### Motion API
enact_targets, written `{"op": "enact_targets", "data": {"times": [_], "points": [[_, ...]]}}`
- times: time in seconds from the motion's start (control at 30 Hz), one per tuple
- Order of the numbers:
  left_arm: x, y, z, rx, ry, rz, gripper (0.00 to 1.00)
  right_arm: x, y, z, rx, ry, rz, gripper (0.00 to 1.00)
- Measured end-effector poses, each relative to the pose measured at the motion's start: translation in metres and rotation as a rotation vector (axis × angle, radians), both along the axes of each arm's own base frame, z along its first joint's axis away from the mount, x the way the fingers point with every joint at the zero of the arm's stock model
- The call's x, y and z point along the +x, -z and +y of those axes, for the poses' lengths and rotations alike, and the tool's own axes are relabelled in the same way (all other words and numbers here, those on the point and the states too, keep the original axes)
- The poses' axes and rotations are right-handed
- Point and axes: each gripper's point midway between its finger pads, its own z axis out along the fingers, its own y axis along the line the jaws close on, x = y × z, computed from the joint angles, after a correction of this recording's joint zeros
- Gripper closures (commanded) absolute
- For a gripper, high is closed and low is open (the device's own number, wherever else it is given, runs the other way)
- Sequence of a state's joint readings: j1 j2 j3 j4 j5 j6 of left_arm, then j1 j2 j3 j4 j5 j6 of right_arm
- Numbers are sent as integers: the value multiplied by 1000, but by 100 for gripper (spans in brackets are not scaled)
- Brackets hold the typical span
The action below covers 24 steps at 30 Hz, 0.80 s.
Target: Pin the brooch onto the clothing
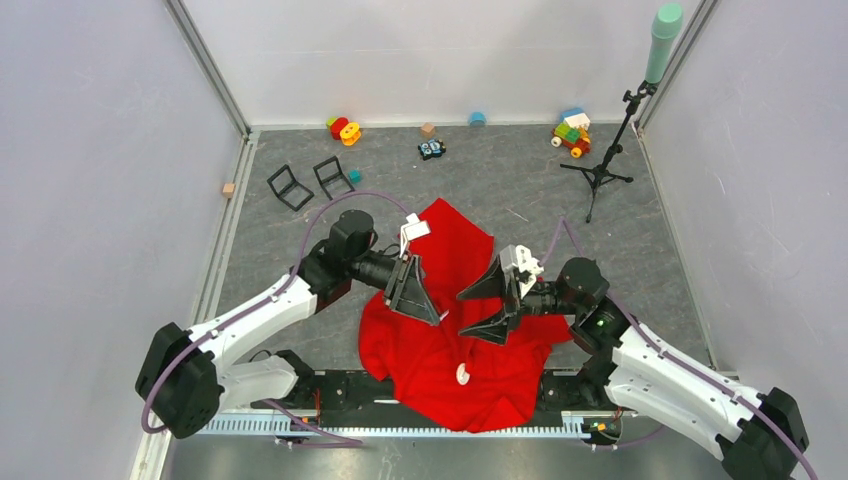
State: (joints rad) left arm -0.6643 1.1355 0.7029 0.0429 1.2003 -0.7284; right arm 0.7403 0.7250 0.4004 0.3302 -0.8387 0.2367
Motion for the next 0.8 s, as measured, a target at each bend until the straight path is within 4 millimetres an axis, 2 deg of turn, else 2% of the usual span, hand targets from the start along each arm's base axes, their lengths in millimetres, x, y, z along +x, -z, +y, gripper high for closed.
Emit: {"op": "enact_targets", "data": {"times": [0.33, 0.63, 0.8], "points": [[-21, -8, -7, -28, 90, 16, 65, -17, -18, 12, 38, -88, -13, 42], [-21, -5, -11, -16, 100, 42, 65, -27, -20, 15, 42, -133, -18, 58], [-24, -5, -12, -19, 115, 46, 65, -28, -19, 15, 40, -140, -21, 88]]}}
